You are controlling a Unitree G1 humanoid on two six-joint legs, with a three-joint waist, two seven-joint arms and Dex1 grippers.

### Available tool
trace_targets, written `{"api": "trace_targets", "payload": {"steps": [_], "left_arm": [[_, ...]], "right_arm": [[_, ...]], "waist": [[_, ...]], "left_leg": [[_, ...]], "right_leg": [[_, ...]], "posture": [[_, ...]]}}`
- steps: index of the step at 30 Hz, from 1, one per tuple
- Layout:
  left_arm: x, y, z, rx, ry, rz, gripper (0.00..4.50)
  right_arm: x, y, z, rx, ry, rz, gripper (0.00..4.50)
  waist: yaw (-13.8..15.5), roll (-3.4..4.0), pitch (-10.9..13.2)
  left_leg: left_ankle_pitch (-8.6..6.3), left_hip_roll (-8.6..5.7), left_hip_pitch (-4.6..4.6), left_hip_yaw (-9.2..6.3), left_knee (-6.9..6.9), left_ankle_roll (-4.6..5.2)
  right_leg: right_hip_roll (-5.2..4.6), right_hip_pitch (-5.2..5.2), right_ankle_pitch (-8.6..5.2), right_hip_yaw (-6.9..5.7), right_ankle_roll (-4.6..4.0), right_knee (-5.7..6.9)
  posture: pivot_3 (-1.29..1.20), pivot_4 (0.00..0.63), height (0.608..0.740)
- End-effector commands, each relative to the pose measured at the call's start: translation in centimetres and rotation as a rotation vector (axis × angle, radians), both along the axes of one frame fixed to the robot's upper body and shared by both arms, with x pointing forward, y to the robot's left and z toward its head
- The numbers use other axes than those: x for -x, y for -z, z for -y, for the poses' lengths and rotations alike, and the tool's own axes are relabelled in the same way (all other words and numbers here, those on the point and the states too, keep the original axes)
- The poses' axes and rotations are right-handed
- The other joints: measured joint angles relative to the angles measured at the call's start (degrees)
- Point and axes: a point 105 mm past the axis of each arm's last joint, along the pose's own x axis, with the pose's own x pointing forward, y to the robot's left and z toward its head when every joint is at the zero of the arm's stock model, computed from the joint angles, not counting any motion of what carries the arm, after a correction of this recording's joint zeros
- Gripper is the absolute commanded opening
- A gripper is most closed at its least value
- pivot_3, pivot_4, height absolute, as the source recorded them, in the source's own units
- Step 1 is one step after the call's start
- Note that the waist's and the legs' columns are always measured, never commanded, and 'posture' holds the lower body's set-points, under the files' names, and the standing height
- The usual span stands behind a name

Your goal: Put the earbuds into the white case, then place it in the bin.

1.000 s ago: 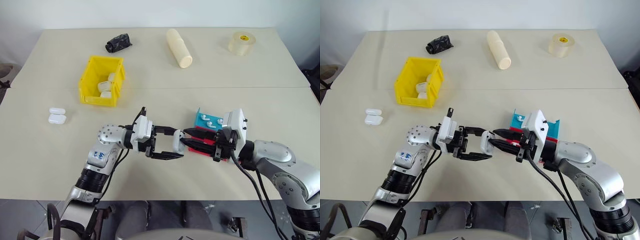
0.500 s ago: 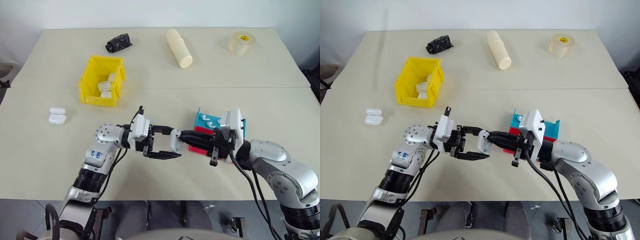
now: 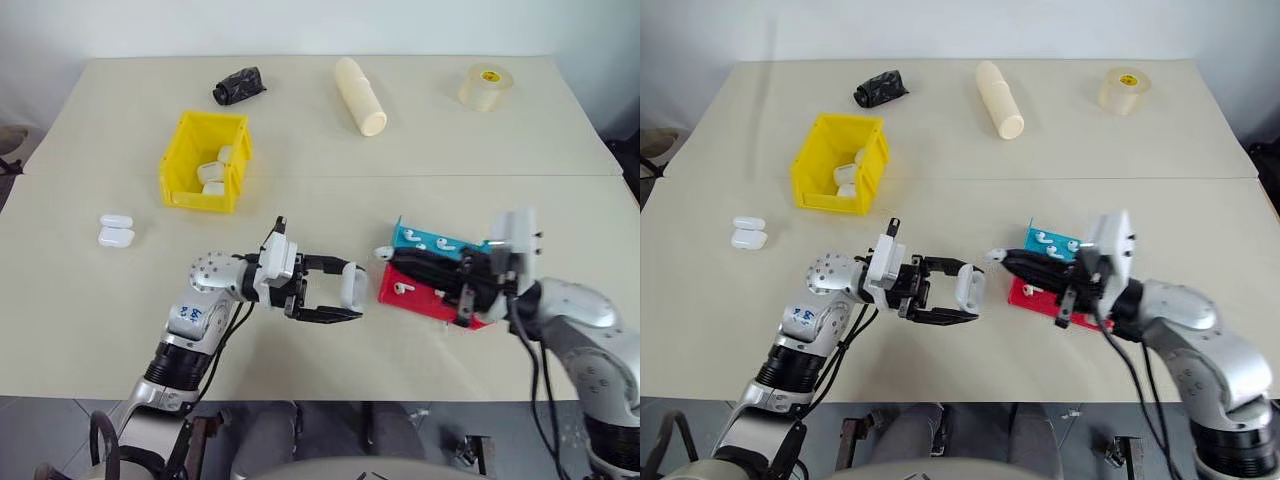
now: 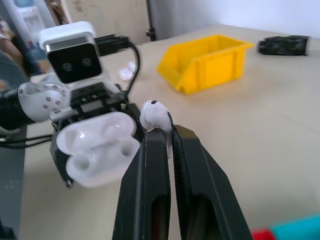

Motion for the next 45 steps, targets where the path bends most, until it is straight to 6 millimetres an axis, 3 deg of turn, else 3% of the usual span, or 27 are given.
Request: {"api": "trace_targets", "payload": {"steps": [1, 6, 12, 18, 31, 34, 40, 45], "left_arm": [[0.2, -0.6, -0.2, 0.025, -0.001, 0.034, 2.8], [0.5, -0.6, 0.2, 0.049, 0.003, 0.032, 2.8], [1.0, -0.9, 0.6, 0.07, 0.013, 0.033, 2.8], [1.3, -1.3, 0.5, 0.095, 0.015, 0.036, 2.8], [1.7, -1.6, 0.3, 0.111, 0.018, 0.043, 2.8], [1.7, -1.6, 0.3, 0.113, 0.021, 0.043, 2.8], [1.6, -1.7, 0.4, 0.112, 0.025, 0.044, 2.8], [1.6, -1.7, 0.3, 0.111, 0.027, 0.043, 2.8]], "right_arm": [[0.9, 0.7, 1.5, 0.101, 0.001, -0.057, 0.05], [0.4, 4.5, 4.3, 0.329, 0.113, -0.241, 0.05], [-0.8, 6.3, 4.3, 0.437, 0.124, -0.272, 0.05], [-1.5, 7.2, 3.5, 0.494, 0.071, -0.272, 0.05], [-2.0, 7.7, 4.0, 0.532, 0.063, -0.298, 0.05], [-1.9, 7.8, 3.9, 0.52, 0.055, -0.308, 0.83], [-1.8, 7.5, 3.6, 0.507, 0.054, -0.295, 2.83], [-1.7, 6.1, 3.9, 0.499, 0.057, -0.239, 4.47]], "waist": [[0.1, 0.0, 0.0], [0.0, 0.0, 0.0], [-0.2, 0.0, 0.0], [0.0, 0.0, 0.0], [0.0, 0.0, 0.0], [0.0, 0.0, 0.0], [0.0, 0.0, 0.0], [0.0, 0.0, 0.0]], "left_leg": [[0.0, -0.01, 0.0, 0.01, 0.0, 0.0], [0.0, 0.0, 0.01, 0.06, 0.04, 0.03], [0.01, 0.04, 0.04, 0.11, 0.02, 0.02], [0.01, -0.01, 0.0, 0.07, 0.02, 0.02], [0.01, 0.0, -0.01, 0.04, 0.02, 0.02], [0.01, -0.01, -0.01, 0.04, 0.03, 0.02], [0.01, -0.01, -0.01, 0.05, 0.03, 0.02], [0.01, -0.01, -0.01, 0.05, 0.03, 0.02]], "right_leg": [[0.0, 0.0, 0.0, 0.01, 0.0, -0.01], [-0.02, 0.03, 0.0, 0.02, 0.0, -0.06], [0.01, 0.0, 0.0, 0.04, 0.0, -0.06], [-0.05, 0.0, 0.0, 0.03, 0.01, -0.11], [-0.04, 0.01, 0.01, -0.01, 0.01, -0.14], [-0.04, 0.01, 0.01, -0.01, 0.01, -0.13], [-0.05, 0.01, 0.01, 0.0, 0.01, -0.13], [-0.04, 0.01, 0.01, -0.01, 0.01, -0.13]], "posture": [[0.0, 0.15, 0.74], [0.0, 0.15, 0.74], [0.0, 0.15, 0.74], [0.0, 0.15, 0.74], [0.0, 0.15, 0.74], [0.0, 0.15, 0.74], [0.0, 0.15, 0.74], [0.0, 0.15, 0.74]]}}
